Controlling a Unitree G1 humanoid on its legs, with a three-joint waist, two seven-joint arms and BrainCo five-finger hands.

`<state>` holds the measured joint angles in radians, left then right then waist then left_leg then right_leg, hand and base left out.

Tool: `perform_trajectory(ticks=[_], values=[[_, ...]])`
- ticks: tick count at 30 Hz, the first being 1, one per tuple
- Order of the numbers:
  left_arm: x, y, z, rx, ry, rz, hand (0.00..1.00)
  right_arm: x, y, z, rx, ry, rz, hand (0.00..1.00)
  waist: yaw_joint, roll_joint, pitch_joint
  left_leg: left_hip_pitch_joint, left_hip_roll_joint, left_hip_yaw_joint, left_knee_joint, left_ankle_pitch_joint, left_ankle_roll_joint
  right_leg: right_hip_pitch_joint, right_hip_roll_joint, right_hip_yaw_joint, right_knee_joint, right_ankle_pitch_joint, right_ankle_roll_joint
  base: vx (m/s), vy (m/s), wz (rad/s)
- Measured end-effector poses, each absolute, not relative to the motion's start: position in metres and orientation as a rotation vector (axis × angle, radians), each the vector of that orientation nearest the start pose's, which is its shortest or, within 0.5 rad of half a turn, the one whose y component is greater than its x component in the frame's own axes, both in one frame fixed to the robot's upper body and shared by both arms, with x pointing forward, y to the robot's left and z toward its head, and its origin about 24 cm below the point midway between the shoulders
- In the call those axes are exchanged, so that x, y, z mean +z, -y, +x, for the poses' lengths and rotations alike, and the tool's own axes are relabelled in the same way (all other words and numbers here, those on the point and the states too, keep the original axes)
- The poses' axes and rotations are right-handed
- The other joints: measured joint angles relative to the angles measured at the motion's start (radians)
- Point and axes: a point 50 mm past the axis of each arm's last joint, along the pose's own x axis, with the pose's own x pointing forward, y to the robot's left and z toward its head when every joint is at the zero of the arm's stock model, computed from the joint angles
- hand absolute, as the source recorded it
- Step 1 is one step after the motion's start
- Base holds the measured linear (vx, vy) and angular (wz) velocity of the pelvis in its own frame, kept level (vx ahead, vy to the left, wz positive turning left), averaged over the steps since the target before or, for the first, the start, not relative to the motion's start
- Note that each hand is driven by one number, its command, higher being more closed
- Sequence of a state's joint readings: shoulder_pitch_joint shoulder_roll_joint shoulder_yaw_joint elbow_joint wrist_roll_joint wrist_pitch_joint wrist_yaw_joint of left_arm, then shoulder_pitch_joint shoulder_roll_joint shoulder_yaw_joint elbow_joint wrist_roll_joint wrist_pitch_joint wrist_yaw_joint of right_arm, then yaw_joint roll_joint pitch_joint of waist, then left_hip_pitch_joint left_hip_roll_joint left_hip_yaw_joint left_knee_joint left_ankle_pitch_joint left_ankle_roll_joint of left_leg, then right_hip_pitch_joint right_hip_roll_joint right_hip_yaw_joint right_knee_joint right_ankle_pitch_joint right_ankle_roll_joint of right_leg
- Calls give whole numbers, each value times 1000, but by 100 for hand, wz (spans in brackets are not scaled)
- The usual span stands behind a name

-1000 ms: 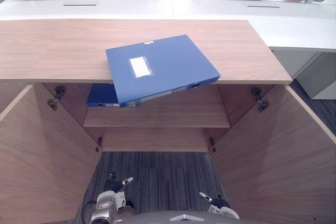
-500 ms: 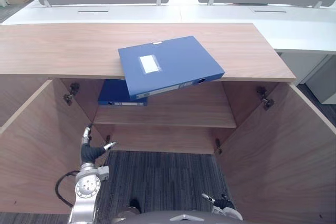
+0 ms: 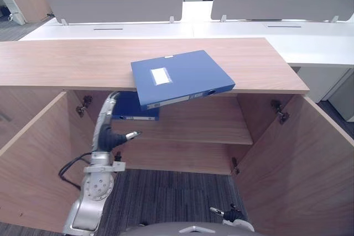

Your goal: Walk over to the cabinet, pick up the folder, carry it to the office cabinet, place the folder inside the office cabinet, then close the office cabinet door

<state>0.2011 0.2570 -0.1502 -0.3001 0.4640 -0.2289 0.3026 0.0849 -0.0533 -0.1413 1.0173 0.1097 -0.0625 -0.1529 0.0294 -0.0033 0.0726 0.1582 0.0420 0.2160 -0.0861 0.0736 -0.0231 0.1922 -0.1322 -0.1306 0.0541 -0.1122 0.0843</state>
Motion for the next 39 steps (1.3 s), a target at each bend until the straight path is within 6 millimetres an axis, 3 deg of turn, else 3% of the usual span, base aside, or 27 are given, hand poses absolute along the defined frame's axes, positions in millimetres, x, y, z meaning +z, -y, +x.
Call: perform_trajectory(ticks=[7, 16, 24, 39], values=[[108, -125, 223, 1, 631, 849, 0, -158, 197, 103, -359, -1041, 27, 0, -21, -4, -2, 3, 0, 0, 0, 0, 0, 1, 1, 7, -4, 5, -7, 0, 0, 0], [102, -96, 251, -59, 699, 1119, 0, -158, 196, 107, -355, -1045, 31, 0, -66, -14, -8, 3, 1, 7, 0, -5, -3, -1, 3, 24, -19, 10, -11, 4, 0, -4], [94, -96, 267, -52, 664, 1281, 0, -159, 197, 108, -366, -1061, 64, 0, -90, -14, -13, 4, 3, 30, 6, -13, 0, -2, 7, 49, -51, 33, -13, 25, -1, -12], [81, -105, 282, -50, 569, 1402, 0, -159, 201, 106, -393, -1059, 117, 0, -97, -13, -13, 20, 4, 25, -1, -24, -6, 17, 7, 49, -66, 33, -13, -6, -11, -1]])
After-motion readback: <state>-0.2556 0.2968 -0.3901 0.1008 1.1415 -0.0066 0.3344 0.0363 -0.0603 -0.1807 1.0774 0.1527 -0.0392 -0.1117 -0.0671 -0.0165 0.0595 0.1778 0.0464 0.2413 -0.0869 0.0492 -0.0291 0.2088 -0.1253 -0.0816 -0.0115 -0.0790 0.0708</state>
